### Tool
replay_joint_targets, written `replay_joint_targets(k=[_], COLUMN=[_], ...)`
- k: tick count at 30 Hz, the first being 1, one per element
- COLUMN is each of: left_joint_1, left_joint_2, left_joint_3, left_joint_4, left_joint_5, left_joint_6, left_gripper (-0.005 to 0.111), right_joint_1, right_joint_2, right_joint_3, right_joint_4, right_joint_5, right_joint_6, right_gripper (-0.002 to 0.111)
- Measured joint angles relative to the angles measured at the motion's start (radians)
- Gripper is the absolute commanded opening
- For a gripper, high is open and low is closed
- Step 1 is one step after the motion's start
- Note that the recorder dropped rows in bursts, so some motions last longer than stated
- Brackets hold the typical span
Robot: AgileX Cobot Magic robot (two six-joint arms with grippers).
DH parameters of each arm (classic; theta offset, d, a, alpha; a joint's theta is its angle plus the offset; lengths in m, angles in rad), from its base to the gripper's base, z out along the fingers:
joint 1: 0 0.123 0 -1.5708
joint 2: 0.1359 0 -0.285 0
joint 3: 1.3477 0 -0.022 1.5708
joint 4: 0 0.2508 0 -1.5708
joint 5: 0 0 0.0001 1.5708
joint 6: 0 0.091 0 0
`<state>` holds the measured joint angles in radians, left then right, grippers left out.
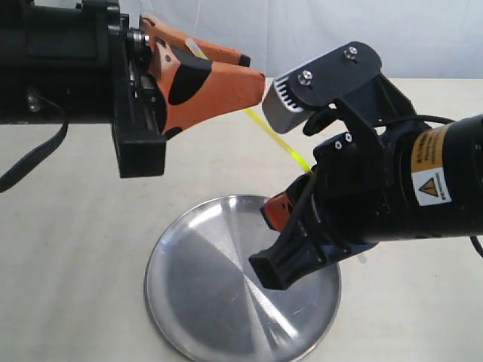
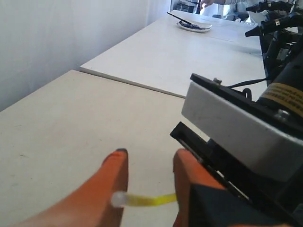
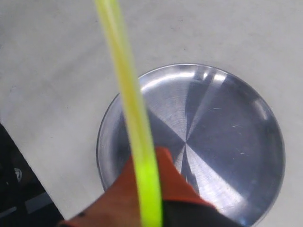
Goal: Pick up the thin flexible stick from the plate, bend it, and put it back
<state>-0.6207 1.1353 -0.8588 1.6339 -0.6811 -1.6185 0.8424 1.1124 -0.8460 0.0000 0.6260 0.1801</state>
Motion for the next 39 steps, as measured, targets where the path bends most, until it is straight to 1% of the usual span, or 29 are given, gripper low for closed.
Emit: replay_joint_targets(k=[1,4,6,10,13,19,22,25,27,29,30,34,39], left_joint_1=[0.0,0.0,0.0,0.0,0.0,0.0,0.0,0.0,0.0,0.0,0.0,0.0,0.0], left_joint_2=[-0.002,-0.009,-0.023,-0.084,-0.135,-0.202,-0.228,-0.263,-0.286,-0.31,-0.324,-0.376,-0.418], left_joint_3=[-0.002,-0.002,-0.002,-0.002,-0.002,-0.002,-0.002,-0.002,-0.002,-0.002,-0.002,-0.002,-0.002], left_joint_4=[0.0,0.001,0.027,0.101,0.11,0.11,0.11,0.11,0.11,0.112,0.112,0.112,0.112], left_joint_5=[0.0,0.012,0.053,0.208,0.293,0.306,0.3,0.278,0.256,0.234,0.224,0.213,0.211], left_joint_6=[0.0,0.0,0.0,0.0,0.0,-0.049,-0.091,-0.123,-0.128,-0.128,-0.126,-0.124,-0.124], left_gripper=[0.045,0.045,0.045,0.047,0.052,0.052,0.045,0.026,0.013,0.003,0.0,0.0,0.0], right_joint_1=[0.0,0.0,0.0,0.0,0.0,0.0,0.0,0.0,0.0,0.0,0.0,0.0,0.0], right_joint_2=[0.0,0.0,-0.002,-0.018,-0.027,-0.029,-0.019,0.044,0.112,0.177,0.227,0.377,0.534], right_joint_3=[0.0,0.0,0.0,0.0,0.0,0.0,0.0,0.006,0.018,0.028,0.032,0.035,0.035], right_joint_4=[0.0,-0.016,-0.027,-0.085,-0.125,-0.153,-0.19,-0.236,-0.248,-0.248,-0.244,-0.221,-0.202], right_joint_5=[0.004,0.022,0.052,0.13,0.154,0.162,0.166,0.167,0.136,0.094,0.058,-0.031,-0.071], right_joint_6=[0.0,0.002,0.011,0.056,0.075,0.081,0.094,0.104,0.107,0.107,0.107,0.111,0.111], right_gripper=[0.0,0.0,0.0,0.0,0.0,0.0,0.0,0.0,0.0,0.0,0.0,0.0,0.0])
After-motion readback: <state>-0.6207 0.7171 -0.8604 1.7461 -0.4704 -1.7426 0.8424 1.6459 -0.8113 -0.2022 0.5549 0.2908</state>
